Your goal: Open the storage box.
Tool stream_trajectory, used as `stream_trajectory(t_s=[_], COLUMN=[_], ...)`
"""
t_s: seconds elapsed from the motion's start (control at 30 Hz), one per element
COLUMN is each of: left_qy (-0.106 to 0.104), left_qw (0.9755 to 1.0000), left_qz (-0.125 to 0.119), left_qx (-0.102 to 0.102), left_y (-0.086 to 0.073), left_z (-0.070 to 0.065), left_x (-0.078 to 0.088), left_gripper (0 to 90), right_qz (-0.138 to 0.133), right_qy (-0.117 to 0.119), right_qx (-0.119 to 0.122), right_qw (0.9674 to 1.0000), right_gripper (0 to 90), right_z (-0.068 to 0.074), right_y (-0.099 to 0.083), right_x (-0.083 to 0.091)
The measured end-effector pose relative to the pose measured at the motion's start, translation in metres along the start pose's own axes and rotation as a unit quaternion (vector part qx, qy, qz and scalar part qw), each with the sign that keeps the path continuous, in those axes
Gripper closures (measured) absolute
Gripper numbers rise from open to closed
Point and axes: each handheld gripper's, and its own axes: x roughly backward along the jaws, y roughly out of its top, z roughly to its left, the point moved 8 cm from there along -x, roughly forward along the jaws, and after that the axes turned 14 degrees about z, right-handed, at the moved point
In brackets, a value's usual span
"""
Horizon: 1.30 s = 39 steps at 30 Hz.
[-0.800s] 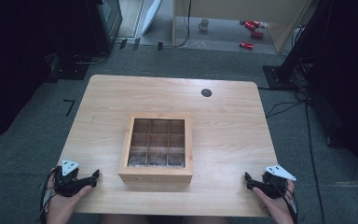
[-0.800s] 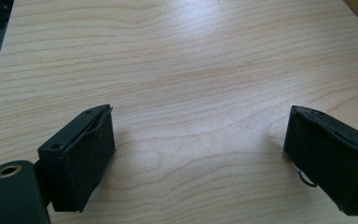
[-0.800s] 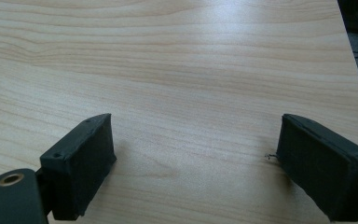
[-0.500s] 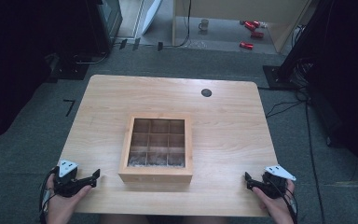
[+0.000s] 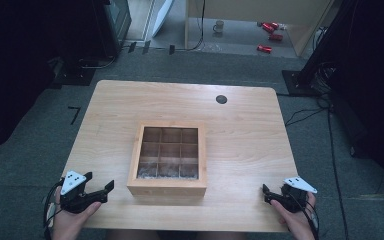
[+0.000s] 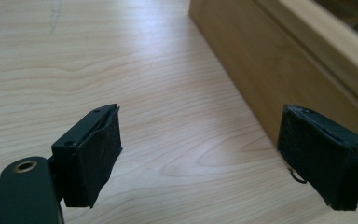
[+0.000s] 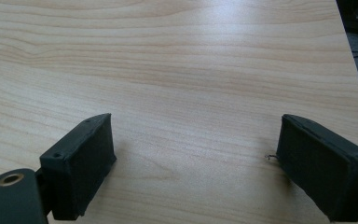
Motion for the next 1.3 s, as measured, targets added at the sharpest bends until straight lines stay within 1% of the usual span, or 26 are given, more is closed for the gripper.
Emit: stream_trajectory(t_s=[0.07,0.1,0.13,0.2,0.23,0.27,0.3,0.33,0.37,0.4,0.47,0.53,0.7,0.73,0.77,0.83,0.87,0.9,0.97,1.07,1.1,1.13,1.17,1.23,1.27,1.3], left_qy=[-0.017,-0.017,-0.022,-0.029,-0.029,-0.037,-0.037,-0.043,-0.050,-0.049,-0.049,-0.051,-0.080,-0.087,-0.087,-0.096,-0.101,-0.101,-0.103,-0.101,-0.101,-0.102,-0.103,-0.105,-0.107,-0.107], left_qw=[0.9998,0.9998,0.9997,0.9993,0.9993,0.9988,0.9988,0.9982,0.9978,0.9976,0.9978,0.9976,0.9957,0.9951,0.9951,0.9941,0.9930,0.9930,0.9919,0.9917,0.9917,0.9916,0.9915,0.9914,0.9909,0.9909], left_qz=[0.001,0.001,0.002,0.002,0.002,-0.001,-0.001,-0.001,-0.002,0.000,0.002,0.001,-0.004,-0.005,-0.005,-0.003,0.000,0.000,0.005,0.010,0.010,0.012,0.013,0.014,0.016,0.016], left_qx=[-0.005,-0.005,-0.013,-0.024,-0.024,-0.033,-0.033,-0.040,-0.045,-0.049,-0.045,-0.046,-0.047,-0.047,-0.047,-0.052,-0.062,-0.062,-0.074,-0.079,-0.079,-0.079,-0.078,-0.078,-0.080,-0.080], left_y=[0.000,0.000,0.000,0.001,0.001,0.001,0.001,0.002,0.002,0.002,0.002,0.002,0.003,0.003,0.003,0.003,0.002,0.002,0.000,-0.001,-0.001,-0.001,0.000,0.000,0.000,0.000], left_z=[-0.008,-0.008,-0.013,-0.020,-0.020,-0.026,-0.026,-0.031,-0.034,-0.039,-0.040,-0.040,-0.042,-0.043,-0.043,-0.046,-0.050,-0.050,-0.057,-0.061,-0.061,-0.063,-0.064,-0.065,-0.068,-0.068], left_x=[0.000,0.000,-0.002,-0.002,-0.002,-0.002,-0.002,-0.002,-0.002,-0.003,-0.003,-0.002,0.006,0.008,0.008,0.007,0.006,0.006,0.002,-0.002,-0.002,-0.004,-0.006,-0.007,-0.008,-0.008], left_gripper=[15.3,15.4,16.2,18.2,21.1,23.1,23.2,24.1,24.1,27.4,31.6,33.8,32.9,33.0,33.0,33.1,33.4,33.8,35.3,38.3,39.9,39.9,42.8,44.0,46.2,47.3], right_qz=[-0.003,-0.003,-0.001,-0.001,-0.001,0.001,0.001,0.001,0.001,-0.002,-0.006,-0.009,-0.025,-0.027,-0.027,-0.030,-0.032,-0.032,-0.038,-0.041,-0.041,-0.041,-0.044,-0.044,-0.047,-0.047], right_qy=[-0.008,-0.008,-0.013,-0.017,-0.017,-0.022,-0.024,-0.024,-0.024,-0.020,-0.013,-0.012,-0.001,-0.001,-0.001,0.000,0.002,0.002,0.006,0.013,0.013,0.016,0.024,0.026,0.033,0.033], right_qx=[-0.005,-0.005,-0.011,-0.015,-0.015,-0.016,-0.015,-0.012,-0.012,-0.007,-0.005,-0.004,-0.003,-0.003,-0.003,-0.004,-0.004,-0.004,-0.001,0.005,0.005,0.009,0.018,0.021,0.028,0.028], right_qw=[1.0000,1.0000,0.9999,0.9997,0.9997,0.9996,0.9996,0.9996,0.9996,0.9998,0.9999,0.9999,0.9997,0.9996,0.9996,0.9996,0.9995,0.9995,0.9993,0.9991,0.9991,0.9990,0.9986,0.9985,0.9980,0.9980], right_gripper=[11.0,11.0,11.4,13.3,13.3,13.4,13.4,13.4,13.4,13.5,13.5,13.5,13.8,13.9,13.9,14.0,14.1,14.1,14.2,14.3,14.3,14.3,14.3,14.3,14.3,14.3], right_z=[0.001,0.001,0.002,0.003,0.003,0.006,0.007,0.010,0.010,0.016,0.023,0.025,0.040,0.041,0.041,0.045,0.048,0.048,0.055,0.064,0.064,0.068,0.077,0.080,0.089,0.089], right_y=[0.000,0.000,0.000,0.001,0.001,0.002,0.002,0.003,0.003,0.004,0.006,0.007,0.012,0.013,0.013,0.014,0.015,0.015,0.018,0.019,0.019,0.019,0.020,0.021,0.022,0.022], right_x=[0.000,0.000,0.001,0.001,0.001,0.001,0.001,0.001,0.001,0.002,0.004,0.005,0.014,0.015,0.015,0.016,0.017,0.017,0.018,0.020,0.020,0.020,0.021,0.021,0.022,0.022])
